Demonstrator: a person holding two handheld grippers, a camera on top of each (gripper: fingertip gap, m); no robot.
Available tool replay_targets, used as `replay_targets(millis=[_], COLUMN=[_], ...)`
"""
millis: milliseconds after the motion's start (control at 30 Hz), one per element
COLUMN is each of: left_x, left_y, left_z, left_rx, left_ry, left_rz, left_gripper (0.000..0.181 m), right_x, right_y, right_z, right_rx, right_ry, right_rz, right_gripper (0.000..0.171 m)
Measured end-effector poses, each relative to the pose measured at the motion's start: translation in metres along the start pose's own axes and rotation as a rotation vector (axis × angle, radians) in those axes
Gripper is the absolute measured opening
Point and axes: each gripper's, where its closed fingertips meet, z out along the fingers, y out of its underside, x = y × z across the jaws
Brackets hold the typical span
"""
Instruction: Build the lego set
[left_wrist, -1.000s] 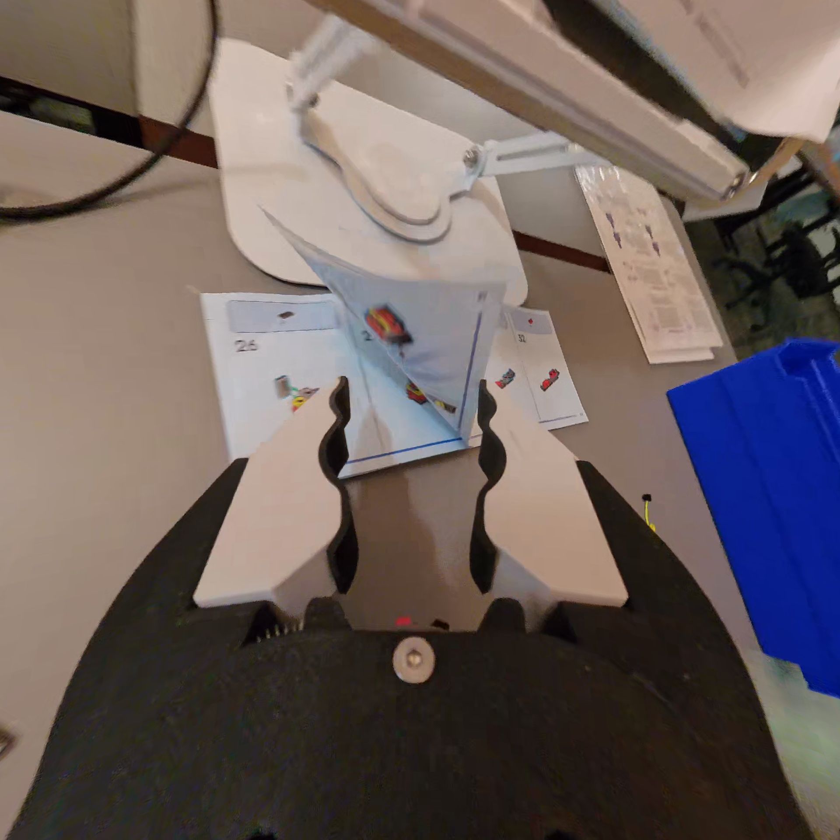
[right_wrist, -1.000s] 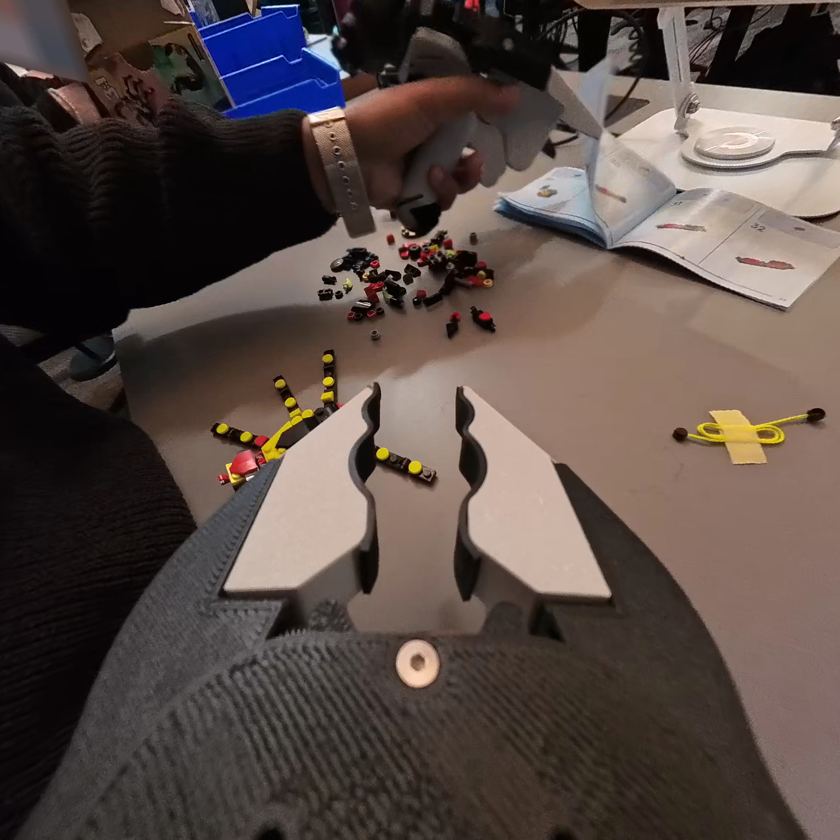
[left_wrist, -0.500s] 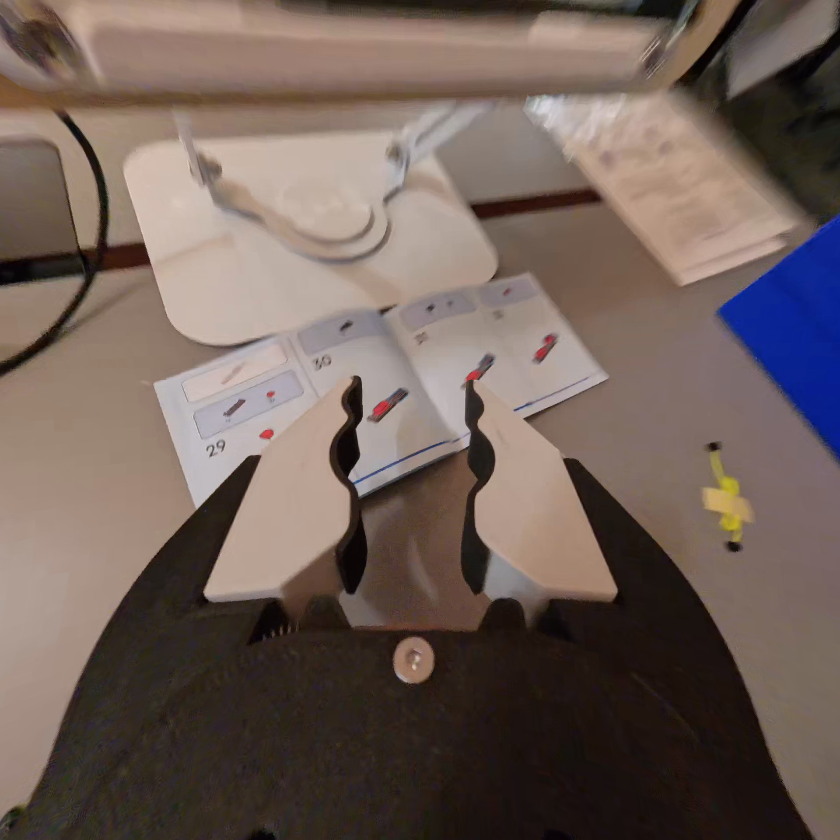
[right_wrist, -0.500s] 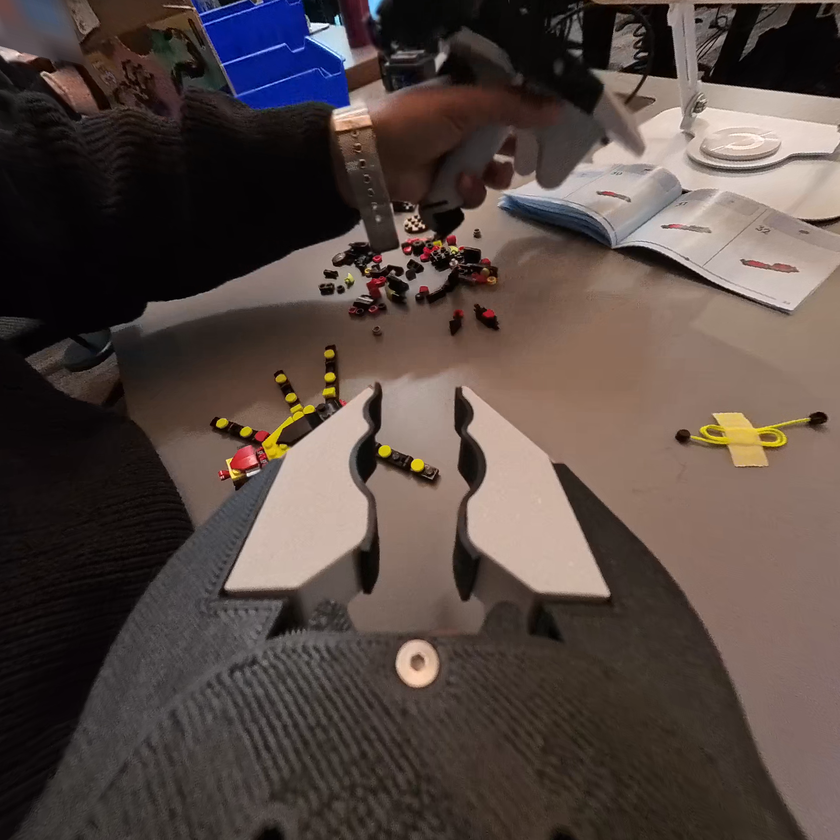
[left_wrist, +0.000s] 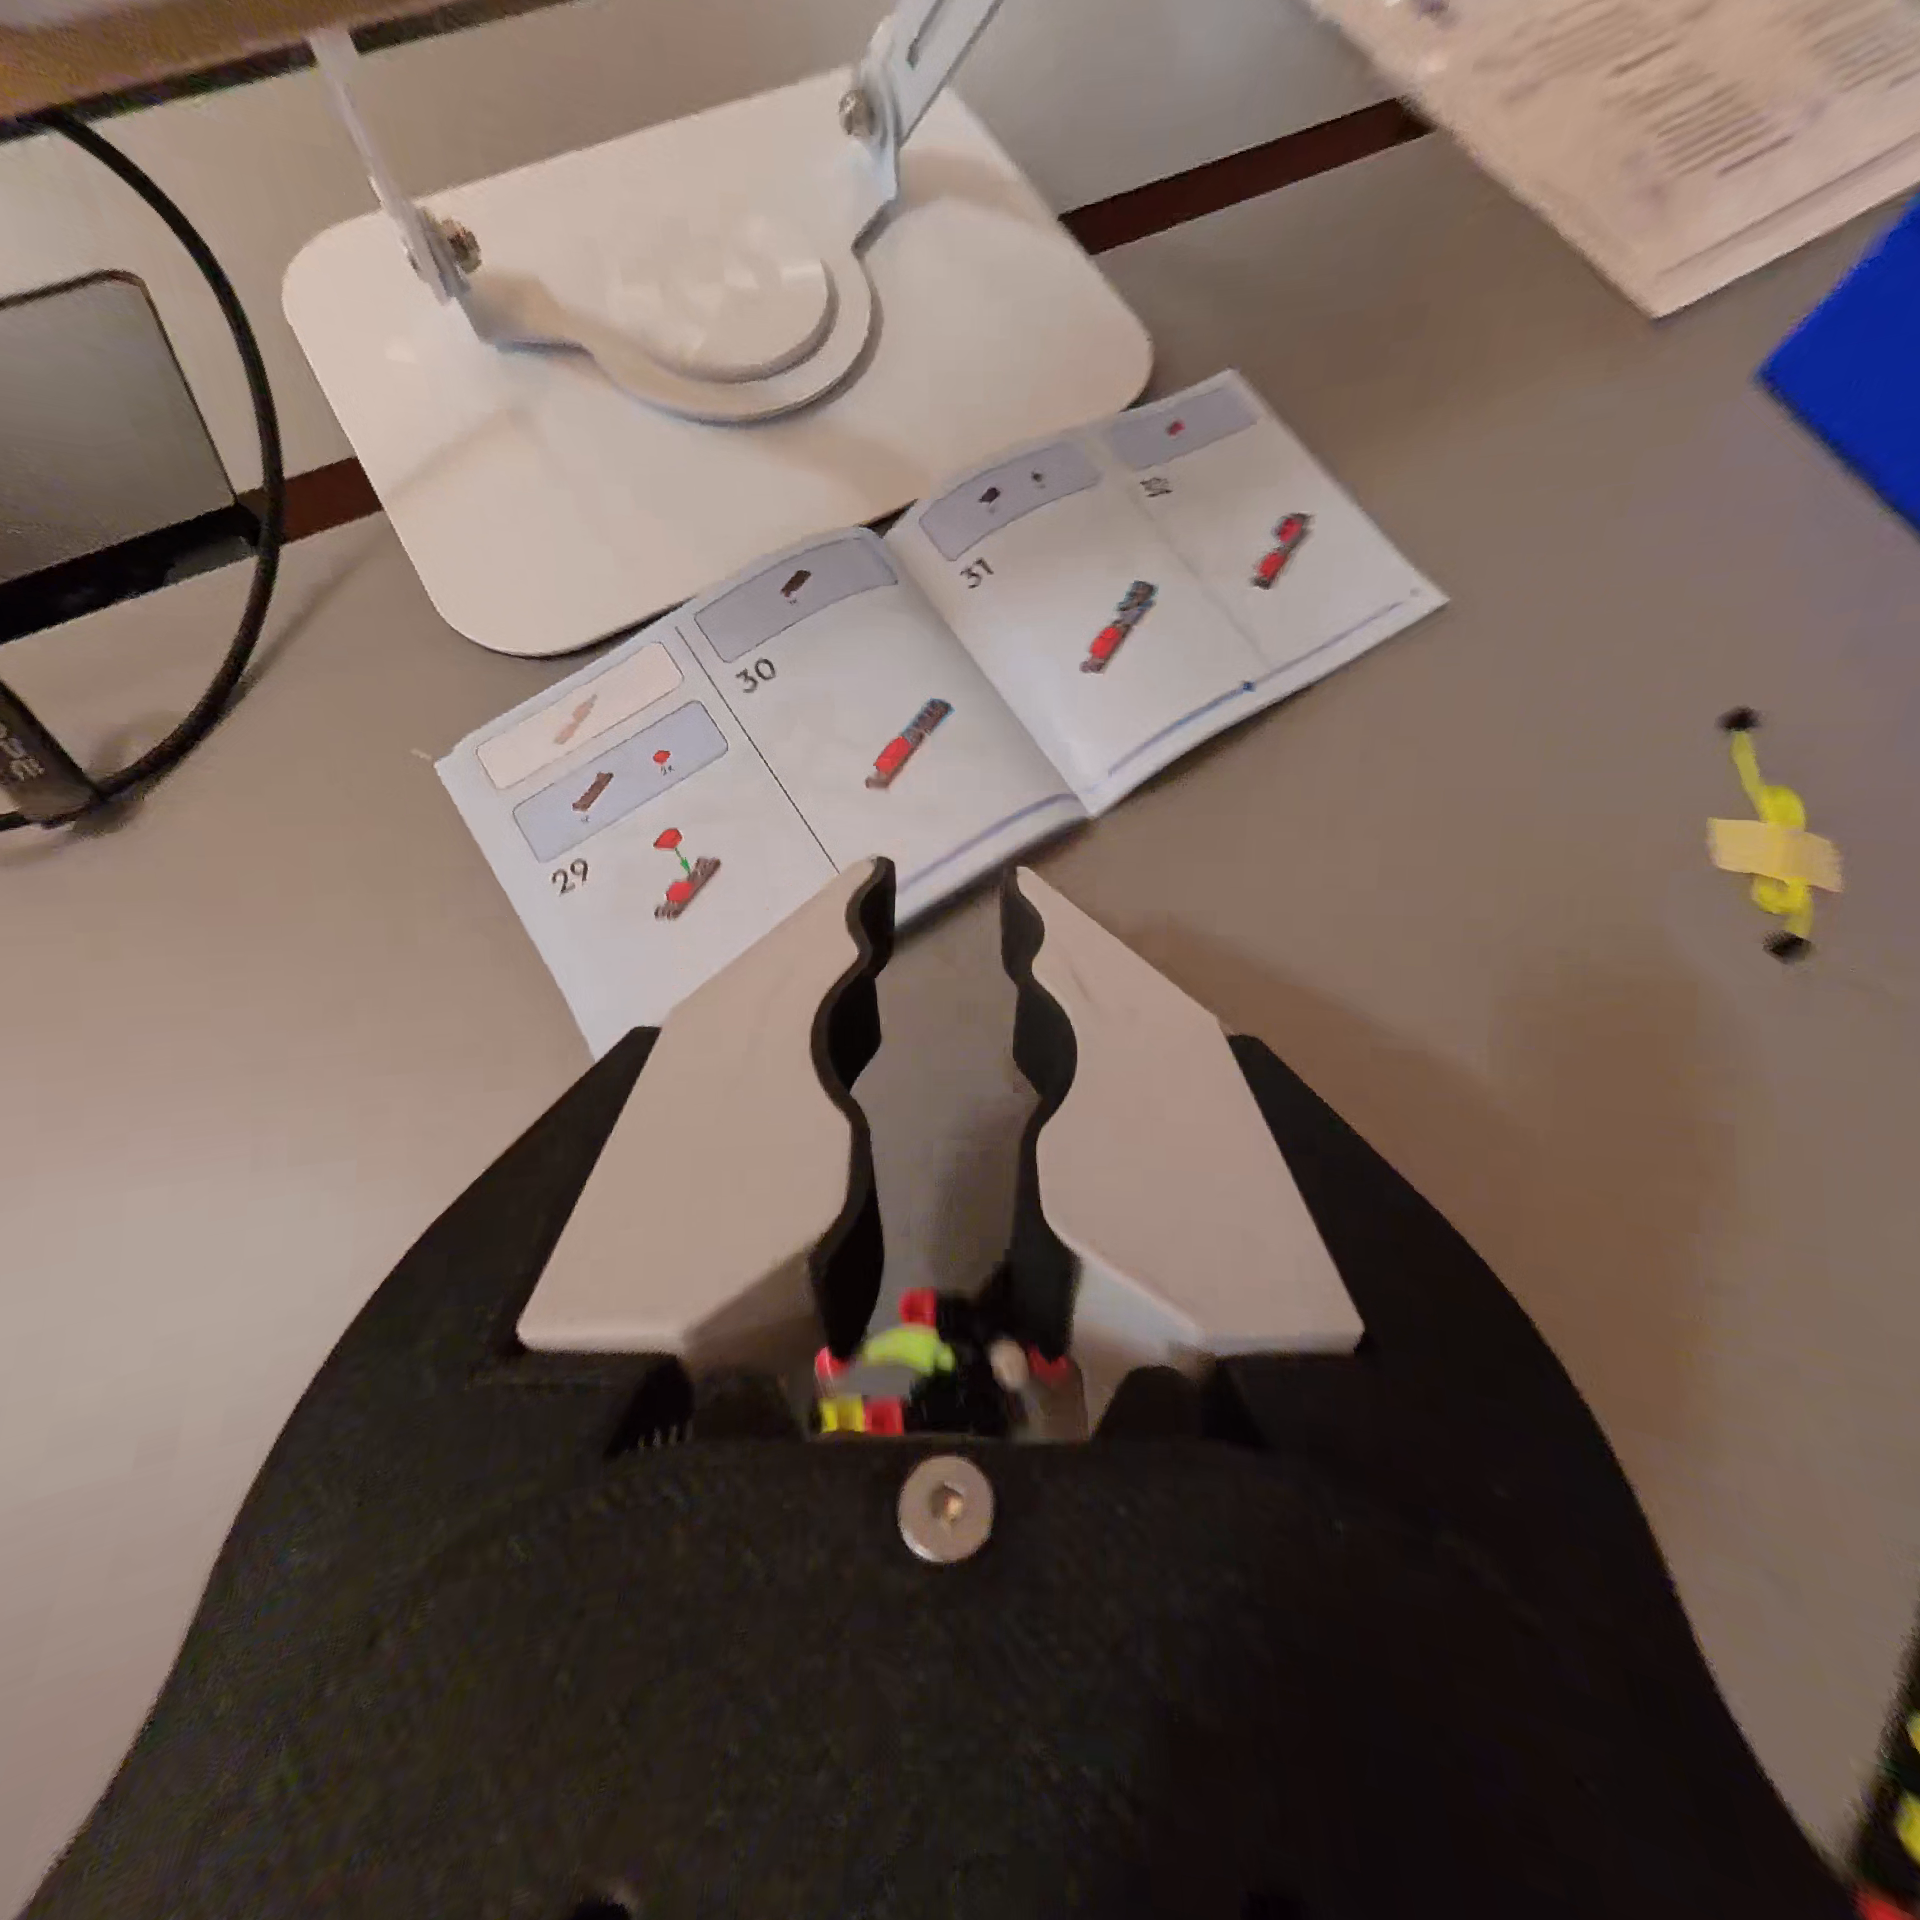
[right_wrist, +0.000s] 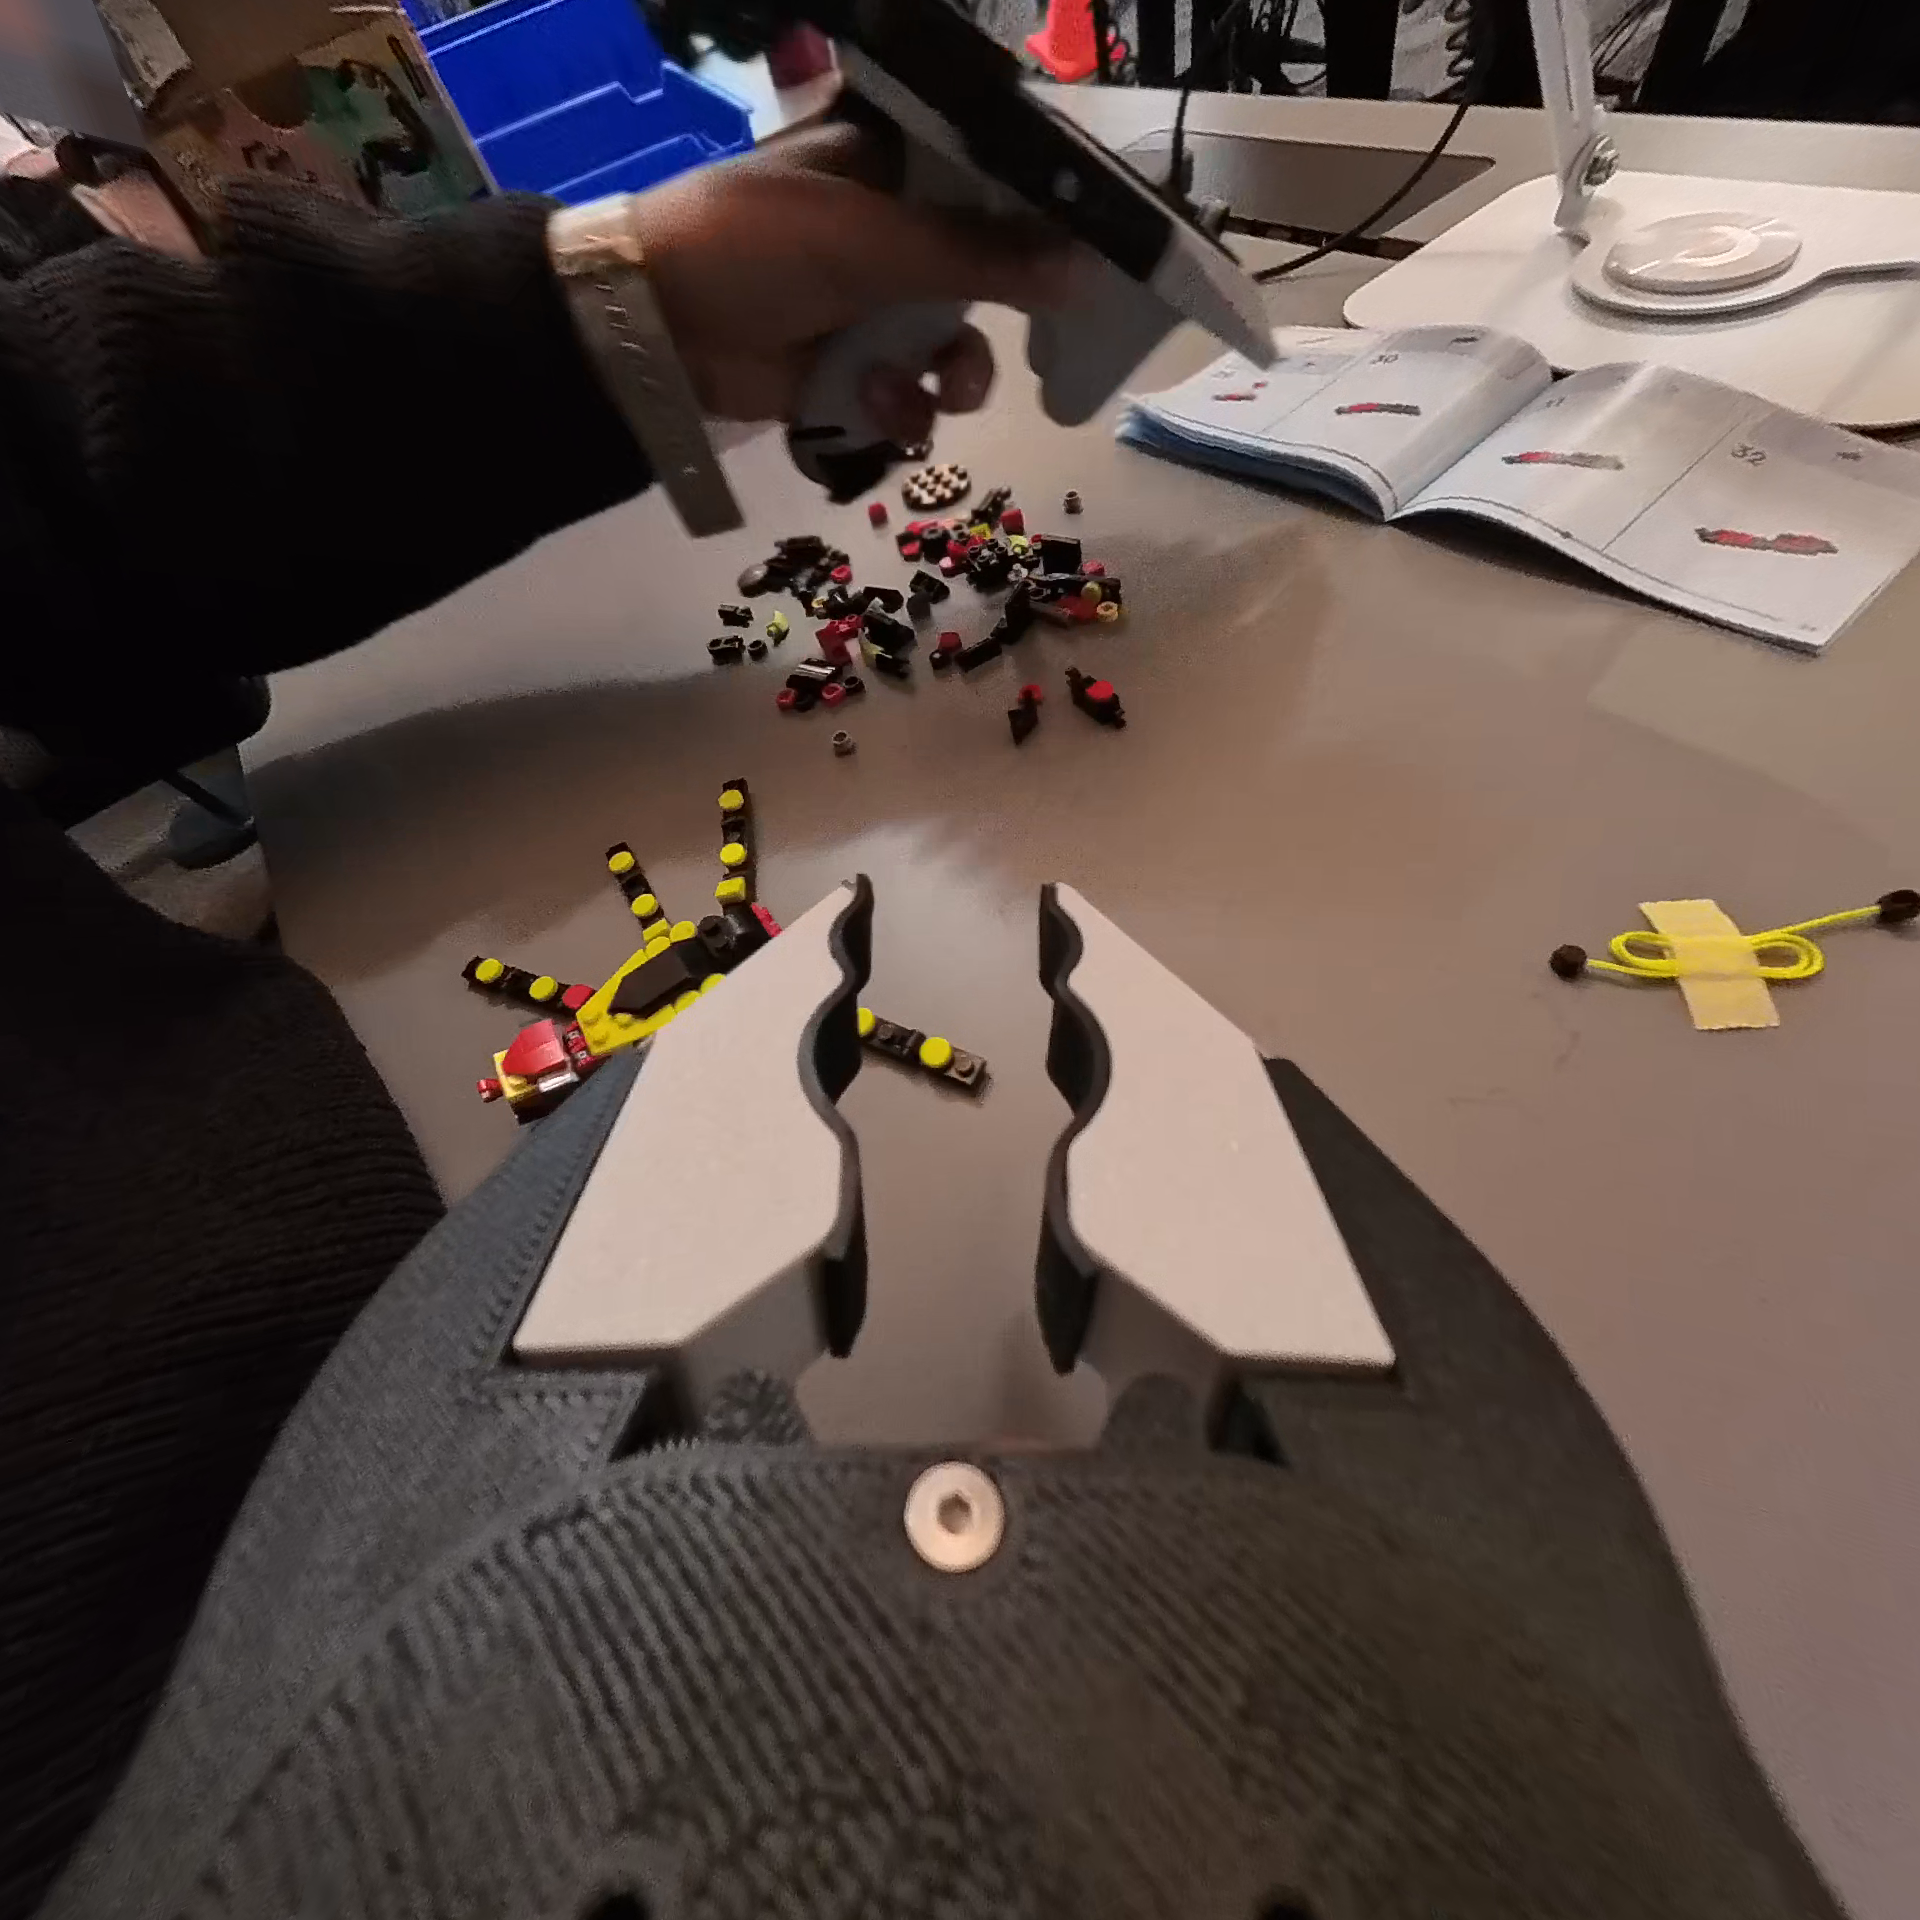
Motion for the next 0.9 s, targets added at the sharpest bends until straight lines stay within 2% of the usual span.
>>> replay_targets(millis=[100,233,367,467,633,900], left_x=[0.026,0.071,0.086,0.105,0.106,0.105], left_y=[0.011,0.051,0.091,0.112,0.121,0.12], left_z=[-0.043,-0.099,-0.134,-0.143,-0.136,-0.137], left_rx=[0.045,0.114,0.198,0.179,0.178,0.166], left_ry=[0.114,0.295,0.339,0.415,0.407,0.479], left_rz=[0.015,0.02,-0.056,-0.046,0.113,-0.007], left_gripper=[0.026,0.033,0.036,0.037,0.036,0.037], right_x=[0.003,0.005,0.018,0.031,0.04,0.049], right_y=[0.001,0.002,0.003,0.004,0.003,0.016], right_z=[0.002,0.003,0.008,0.012,0.017,0.022], right_rx=[-0.002,0.007,0.003,-0.006,0.002,-0.074], right_ry=[0.001,0.0,0.042,0.081,0.107,0.159], right_rz=[0.015,0.018,-0.013,-0.016,-0.029,-0.111], right_gripper=[0.031,0.03,0.03,0.03,0.028,0.024])
